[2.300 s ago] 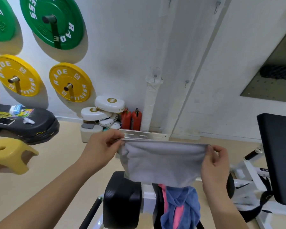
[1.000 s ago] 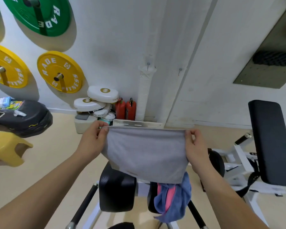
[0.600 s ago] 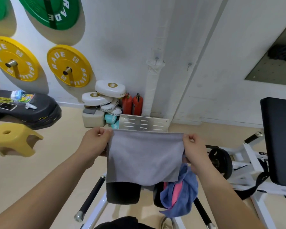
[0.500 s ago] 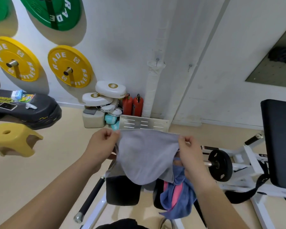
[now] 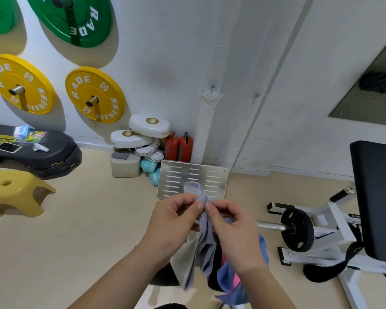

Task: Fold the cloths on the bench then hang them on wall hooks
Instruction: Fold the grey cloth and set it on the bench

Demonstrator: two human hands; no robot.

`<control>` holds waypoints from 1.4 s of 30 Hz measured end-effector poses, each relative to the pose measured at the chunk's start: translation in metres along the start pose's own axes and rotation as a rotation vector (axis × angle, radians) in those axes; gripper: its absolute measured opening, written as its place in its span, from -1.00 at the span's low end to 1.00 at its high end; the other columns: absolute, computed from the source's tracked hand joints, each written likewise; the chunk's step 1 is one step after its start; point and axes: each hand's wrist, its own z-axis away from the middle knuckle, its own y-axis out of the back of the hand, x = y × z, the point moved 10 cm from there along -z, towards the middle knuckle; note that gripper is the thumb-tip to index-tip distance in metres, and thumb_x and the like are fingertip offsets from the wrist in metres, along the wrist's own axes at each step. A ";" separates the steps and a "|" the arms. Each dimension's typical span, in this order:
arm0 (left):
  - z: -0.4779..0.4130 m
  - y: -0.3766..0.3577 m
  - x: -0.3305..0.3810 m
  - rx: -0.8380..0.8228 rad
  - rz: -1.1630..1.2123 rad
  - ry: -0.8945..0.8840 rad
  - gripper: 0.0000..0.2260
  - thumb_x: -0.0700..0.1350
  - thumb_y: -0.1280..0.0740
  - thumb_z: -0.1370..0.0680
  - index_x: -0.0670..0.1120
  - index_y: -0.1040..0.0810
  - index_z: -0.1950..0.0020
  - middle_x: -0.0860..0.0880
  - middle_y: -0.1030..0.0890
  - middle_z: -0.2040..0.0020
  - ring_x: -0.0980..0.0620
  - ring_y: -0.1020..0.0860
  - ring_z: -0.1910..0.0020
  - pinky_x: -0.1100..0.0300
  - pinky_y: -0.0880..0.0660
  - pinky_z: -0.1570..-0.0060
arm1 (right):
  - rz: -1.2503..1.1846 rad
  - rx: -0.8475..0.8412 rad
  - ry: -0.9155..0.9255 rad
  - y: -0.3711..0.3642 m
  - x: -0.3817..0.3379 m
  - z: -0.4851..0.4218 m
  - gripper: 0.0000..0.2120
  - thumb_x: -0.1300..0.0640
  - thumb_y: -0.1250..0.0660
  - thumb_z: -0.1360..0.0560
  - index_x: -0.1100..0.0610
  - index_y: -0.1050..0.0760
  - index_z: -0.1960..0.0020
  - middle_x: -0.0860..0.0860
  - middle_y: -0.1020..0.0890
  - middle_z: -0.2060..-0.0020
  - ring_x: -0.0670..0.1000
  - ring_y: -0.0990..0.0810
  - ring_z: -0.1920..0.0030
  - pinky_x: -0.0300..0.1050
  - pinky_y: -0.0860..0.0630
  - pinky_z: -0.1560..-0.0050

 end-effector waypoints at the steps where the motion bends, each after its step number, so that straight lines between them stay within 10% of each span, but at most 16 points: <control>1: 0.001 0.000 0.001 0.003 -0.001 -0.001 -0.82 -0.23 -0.35 -0.64 -0.06 -0.75 0.01 -0.08 -0.76 0.11 0.00 -0.72 0.12 0.16 -0.65 0.14 | 0.026 0.024 0.010 0.003 -0.002 0.001 -0.78 0.21 -0.51 -0.51 -0.07 -0.70 0.22 -0.10 -0.73 0.23 -0.20 -0.67 0.21 -0.41 -0.53 0.16; 14: 0.011 0.005 -0.002 0.051 -0.127 -0.057 -0.83 -0.16 -0.40 -0.61 0.06 -0.75 0.06 -0.04 -0.75 0.13 -0.08 -0.70 0.04 0.01 -0.66 -0.05 | 0.264 -0.134 0.125 -0.013 0.001 0.002 -0.87 -0.03 -0.38 -0.60 -0.16 -0.68 0.08 -0.10 -0.70 0.16 -0.08 -0.66 0.03 -0.08 -0.59 -0.05; 18: 0.012 0.012 -0.005 0.061 -0.146 -0.052 -0.96 -0.15 -0.54 -0.50 -0.01 -0.74 0.08 -0.01 -0.75 0.18 -0.05 -0.70 0.13 0.20 -0.64 0.10 | 0.044 -0.253 -0.049 -0.020 0.015 0.006 -0.44 -0.30 -0.10 -0.63 0.06 -0.72 -0.03 0.03 -0.76 0.06 0.02 -0.73 -0.02 -0.03 -0.68 -0.03; 27: 0.004 0.028 0.014 -0.008 -0.237 -0.109 -0.85 -0.27 -0.41 -0.57 -0.05 -0.70 0.11 -0.07 -0.70 0.21 0.12 -0.60 0.26 0.28 -0.52 0.23 | -0.059 -0.222 -0.171 0.000 0.031 -0.004 -0.69 -0.17 -0.39 -0.54 -0.02 -0.67 -0.16 0.07 -0.73 -0.03 0.07 -0.72 -0.07 0.09 -0.65 -0.20; 32: 0.001 0.027 0.039 -0.198 0.046 -0.114 -0.91 -0.20 -0.36 -0.49 -0.04 -0.63 0.09 -0.01 -0.61 0.24 0.15 -0.51 0.26 0.34 -0.43 0.25 | -0.133 -0.312 -0.140 0.009 0.031 -0.021 -0.36 0.04 -0.56 -0.40 -0.02 -0.47 -0.44 -0.06 -0.63 -0.32 -0.04 -0.57 -0.37 0.03 -0.52 -0.37; 42: -0.017 0.051 0.028 0.032 -0.157 -0.208 -0.73 -0.20 -0.30 -0.66 0.19 -0.58 0.02 -0.17 -0.71 0.16 0.07 -0.56 0.28 0.15 -0.48 0.26 | -0.160 -0.167 -0.127 0.014 0.019 -0.031 -0.80 0.13 -0.45 -0.55 0.12 -0.67 -0.15 0.08 -0.77 -0.02 0.11 -0.73 -0.10 -0.05 -0.68 -0.03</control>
